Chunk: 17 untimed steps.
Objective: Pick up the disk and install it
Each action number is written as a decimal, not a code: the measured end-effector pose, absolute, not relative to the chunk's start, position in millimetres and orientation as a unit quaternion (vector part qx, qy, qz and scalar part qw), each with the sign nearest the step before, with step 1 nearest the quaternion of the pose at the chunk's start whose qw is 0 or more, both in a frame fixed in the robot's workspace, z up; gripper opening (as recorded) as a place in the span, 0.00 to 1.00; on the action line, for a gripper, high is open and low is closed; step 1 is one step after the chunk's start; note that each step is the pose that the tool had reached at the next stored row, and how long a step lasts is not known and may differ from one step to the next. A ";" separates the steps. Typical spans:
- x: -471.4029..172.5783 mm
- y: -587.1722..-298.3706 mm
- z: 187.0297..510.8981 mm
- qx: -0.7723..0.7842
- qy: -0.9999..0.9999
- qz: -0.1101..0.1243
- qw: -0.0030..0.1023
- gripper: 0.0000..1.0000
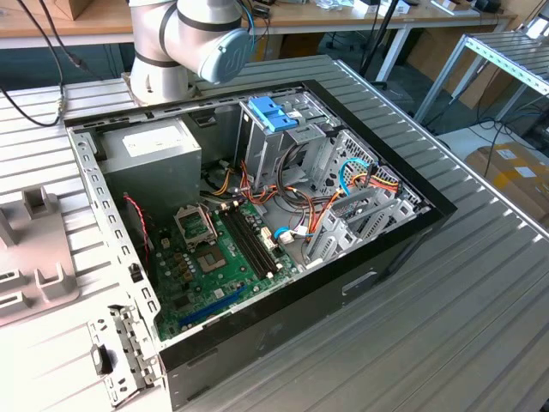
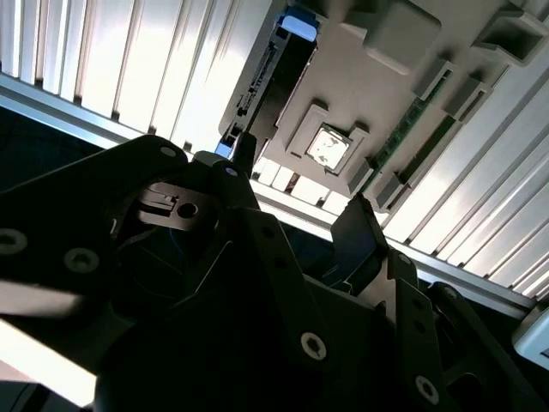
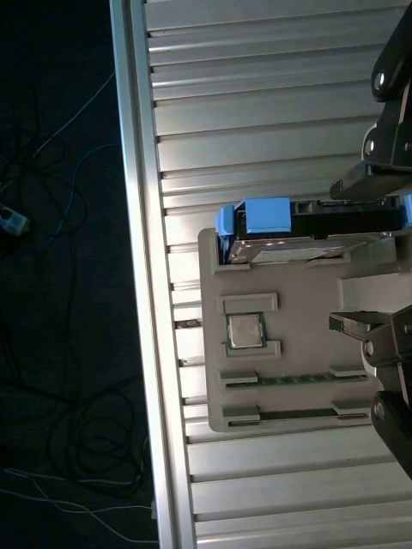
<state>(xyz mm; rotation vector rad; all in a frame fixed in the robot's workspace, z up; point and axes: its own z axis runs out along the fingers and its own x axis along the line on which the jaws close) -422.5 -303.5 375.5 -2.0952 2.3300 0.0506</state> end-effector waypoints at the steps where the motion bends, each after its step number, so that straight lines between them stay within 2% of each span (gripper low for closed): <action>1: -422.6 -303.0 375.3 -0.669 0.743 0.016 0.004 0.63; 7: -423.8 -297.6 372.7 -0.669 0.744 0.016 0.004 0.63; 9: -423.8 -266.7 367.5 -0.669 0.743 0.016 0.004 0.63; 17: -429.6 -266.5 364.8 -0.669 0.743 0.016 0.004 0.63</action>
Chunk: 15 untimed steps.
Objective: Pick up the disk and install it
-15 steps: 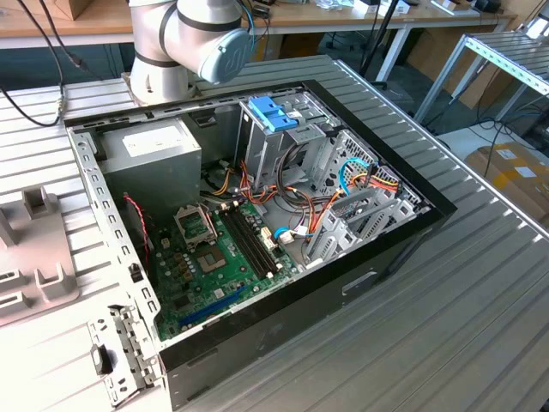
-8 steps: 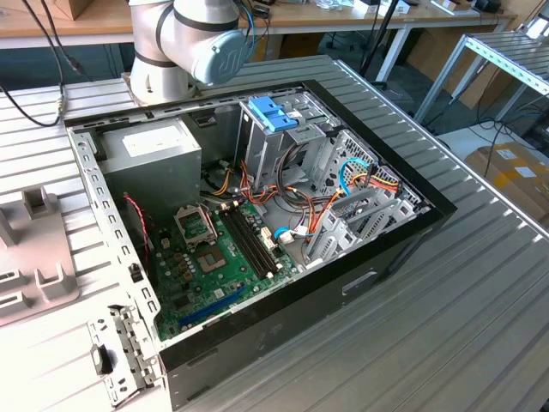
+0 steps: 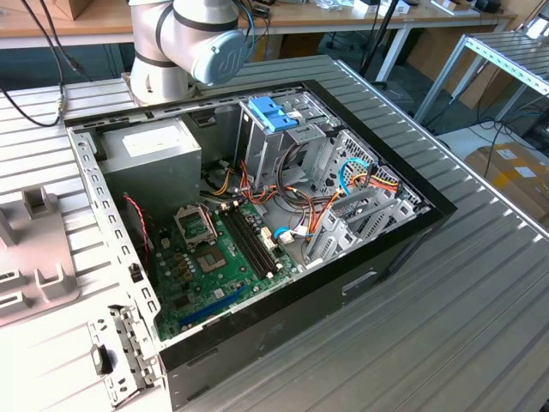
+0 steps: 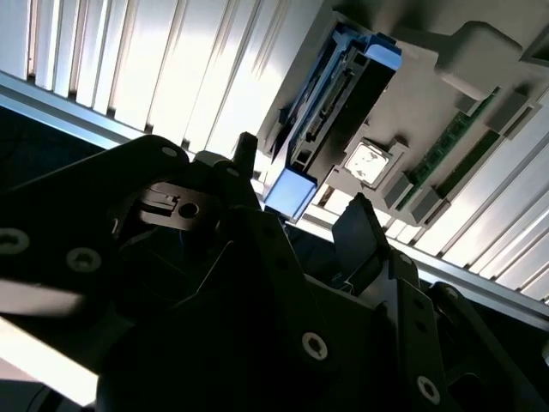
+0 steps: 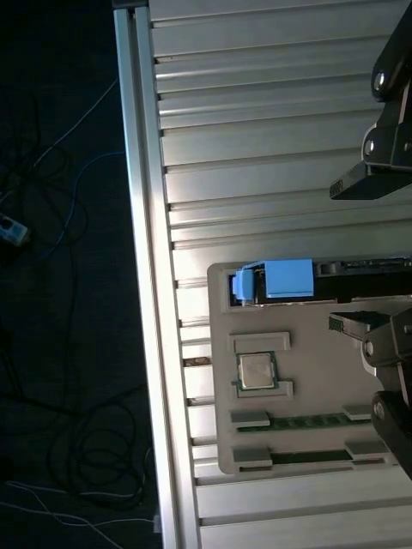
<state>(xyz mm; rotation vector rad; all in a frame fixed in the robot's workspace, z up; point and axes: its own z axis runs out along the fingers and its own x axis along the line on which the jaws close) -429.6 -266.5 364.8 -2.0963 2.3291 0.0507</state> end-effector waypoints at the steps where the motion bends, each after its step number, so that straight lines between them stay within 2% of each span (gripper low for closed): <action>1: -430.0 -266.5 364.3 -0.669 0.743 0.016 0.004 0.63; 15: -432.8 -274.1 358.3 -0.671 0.741 0.016 0.004 0.63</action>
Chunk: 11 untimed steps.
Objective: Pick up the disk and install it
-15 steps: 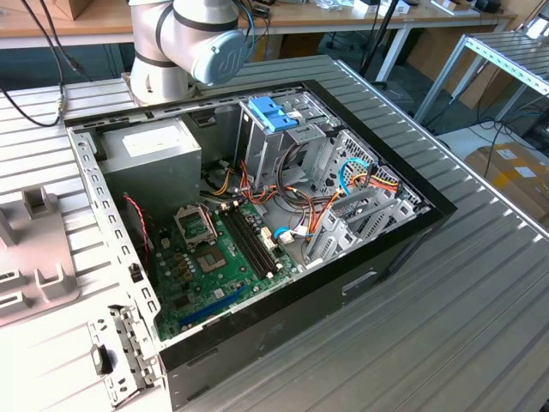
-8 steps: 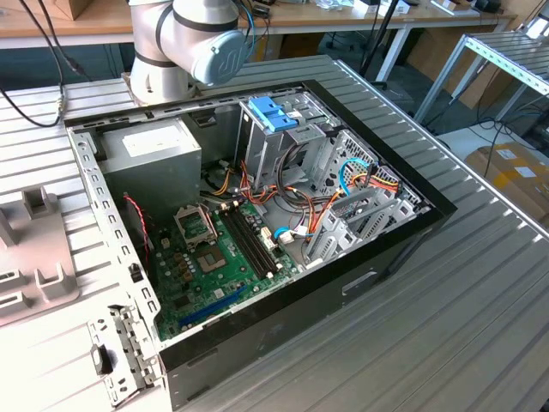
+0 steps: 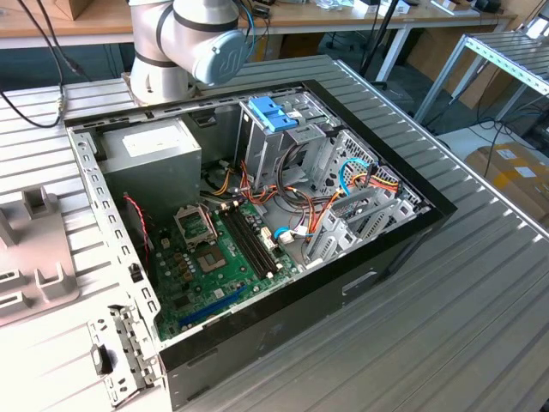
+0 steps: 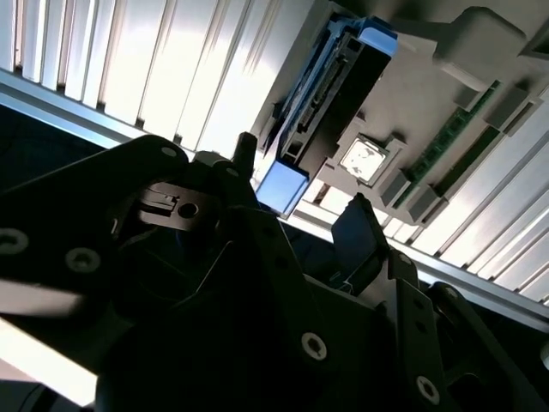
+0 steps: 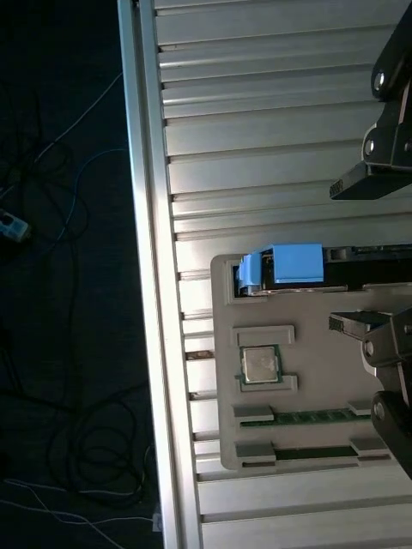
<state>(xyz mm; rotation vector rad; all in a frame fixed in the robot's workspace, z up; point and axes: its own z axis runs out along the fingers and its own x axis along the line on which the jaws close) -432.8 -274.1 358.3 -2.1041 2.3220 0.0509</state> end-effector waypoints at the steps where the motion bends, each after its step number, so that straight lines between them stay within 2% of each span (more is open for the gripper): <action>1: -432.8 -275.0 357.5 -0.671 0.741 0.016 0.004 0.63; 11: -432.8 -279.8 354.0 -0.671 0.741 0.016 0.004 0.63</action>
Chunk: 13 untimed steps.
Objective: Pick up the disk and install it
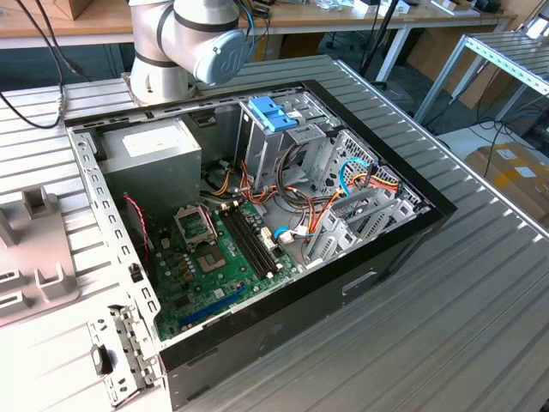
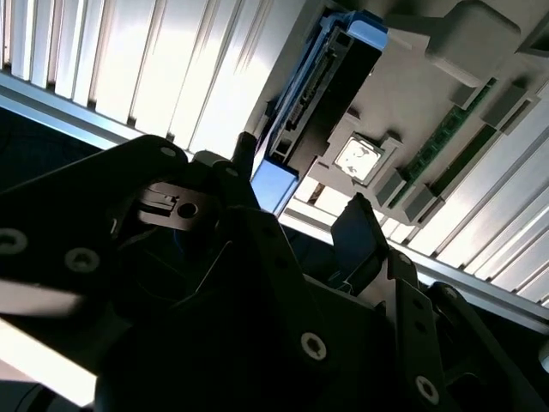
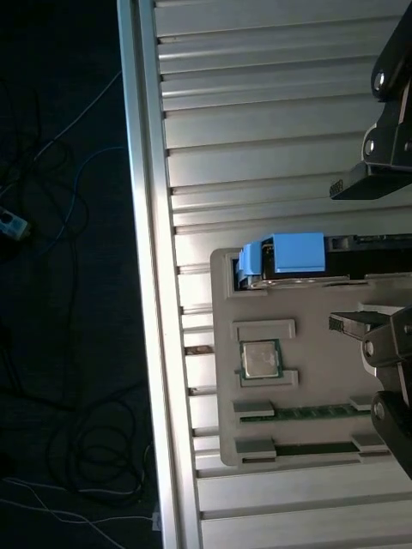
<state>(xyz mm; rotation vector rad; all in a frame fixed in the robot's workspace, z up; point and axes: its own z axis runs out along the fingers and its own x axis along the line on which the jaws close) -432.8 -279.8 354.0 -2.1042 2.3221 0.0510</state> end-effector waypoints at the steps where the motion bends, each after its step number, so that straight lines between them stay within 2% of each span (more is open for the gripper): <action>1: -432.8 -280.2 353.8 -0.671 0.741 0.016 0.004 0.63; 13: -432.8 -281.7 347.0 -0.671 0.741 0.016 0.004 0.63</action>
